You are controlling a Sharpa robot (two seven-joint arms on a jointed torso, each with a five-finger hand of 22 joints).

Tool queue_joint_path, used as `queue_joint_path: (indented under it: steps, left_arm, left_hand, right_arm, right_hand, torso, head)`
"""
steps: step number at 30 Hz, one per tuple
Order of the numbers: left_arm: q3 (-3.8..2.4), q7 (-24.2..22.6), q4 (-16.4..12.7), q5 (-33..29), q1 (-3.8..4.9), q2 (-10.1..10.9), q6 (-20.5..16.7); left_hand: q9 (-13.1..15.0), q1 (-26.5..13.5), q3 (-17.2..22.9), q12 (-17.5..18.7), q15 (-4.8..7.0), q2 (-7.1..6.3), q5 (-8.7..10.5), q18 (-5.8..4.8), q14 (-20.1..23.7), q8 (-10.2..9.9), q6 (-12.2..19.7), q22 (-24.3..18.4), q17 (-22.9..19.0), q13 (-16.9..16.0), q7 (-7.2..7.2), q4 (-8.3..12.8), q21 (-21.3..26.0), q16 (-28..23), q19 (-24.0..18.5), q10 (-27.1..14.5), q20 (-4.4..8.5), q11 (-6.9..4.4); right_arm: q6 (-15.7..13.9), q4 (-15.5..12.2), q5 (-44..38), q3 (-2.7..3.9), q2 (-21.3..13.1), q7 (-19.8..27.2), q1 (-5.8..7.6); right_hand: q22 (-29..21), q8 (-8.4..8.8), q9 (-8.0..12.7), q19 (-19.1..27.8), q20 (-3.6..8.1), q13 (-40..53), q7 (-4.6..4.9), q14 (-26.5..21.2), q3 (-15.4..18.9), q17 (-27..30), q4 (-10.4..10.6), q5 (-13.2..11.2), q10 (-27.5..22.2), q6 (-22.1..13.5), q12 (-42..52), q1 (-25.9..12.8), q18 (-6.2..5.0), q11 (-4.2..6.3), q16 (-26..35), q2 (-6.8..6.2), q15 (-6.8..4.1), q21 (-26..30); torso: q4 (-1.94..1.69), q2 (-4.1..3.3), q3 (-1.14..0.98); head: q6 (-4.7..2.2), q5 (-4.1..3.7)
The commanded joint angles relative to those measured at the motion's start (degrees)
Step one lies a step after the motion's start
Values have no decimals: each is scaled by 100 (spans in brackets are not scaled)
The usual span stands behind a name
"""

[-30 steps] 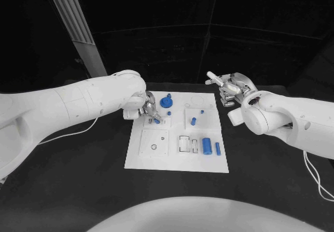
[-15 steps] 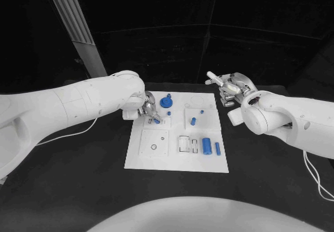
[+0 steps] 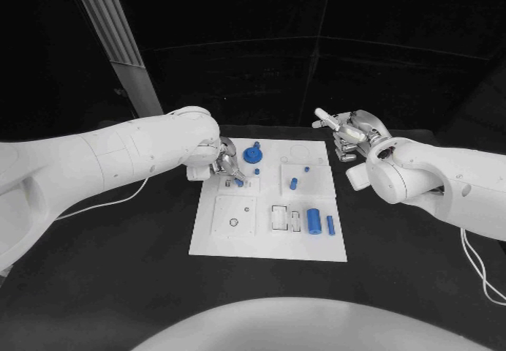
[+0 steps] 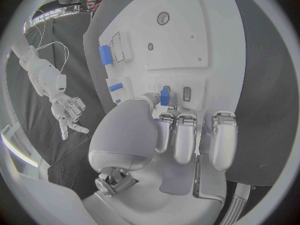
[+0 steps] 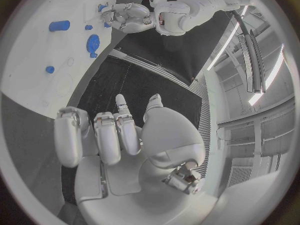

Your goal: Assemble the parts on the task board

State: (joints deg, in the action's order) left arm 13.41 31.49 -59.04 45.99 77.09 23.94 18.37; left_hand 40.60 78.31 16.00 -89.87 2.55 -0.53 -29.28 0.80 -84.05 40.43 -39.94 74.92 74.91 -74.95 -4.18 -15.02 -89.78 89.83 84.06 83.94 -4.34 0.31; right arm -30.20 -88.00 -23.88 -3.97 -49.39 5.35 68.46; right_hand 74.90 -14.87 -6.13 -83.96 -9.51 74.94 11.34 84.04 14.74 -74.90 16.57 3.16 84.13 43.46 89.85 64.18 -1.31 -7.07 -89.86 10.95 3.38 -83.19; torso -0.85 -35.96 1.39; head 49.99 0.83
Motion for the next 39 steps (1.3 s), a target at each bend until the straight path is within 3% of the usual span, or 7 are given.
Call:
queue_joint_path:
  steps: [1, 39]
  left_arm:
    - [-1, -54, 20, 6, 4, -17, 38]
    - [-1, 108, 66, 6, -17, -34, 154]
  left_hand:
    - [391, 28, 198, -13, 15, 6, -16, -80, -595, 37, -39, 1508, 1509, -1505, 26, 167, -22, 17, 594, 606, 16, 13]
    - [407, -22, 219, -13, 11, 4, 19, -80, -595, 28, -35, 1508, 1509, -1505, 19, 139, -22, 17, 594, 606, 14, 22]
  right_arm:
    - [-42, -7, -16, 3, 4, 12, 9]
    - [-37, -18, -17, 3, -2, -8, 9]
  right_hand:
    - [1231, -22, -10, -70, -33, 1506, 38, 596, 42, -1510, 5, -24, 587, -50, 15, 35, -70, -34, -14, 7, 31, 19]
    - [1227, -36, -12, -63, -34, 1506, 38, 596, 51, -1510, 5, -24, 587, -57, 15, 40, -73, -35, -14, 14, 31, 28]
  torso:
    - [-1, -5, 1]
    - [0, 2, 0]
  head:
    - [1, -2]
    - [1, -8]
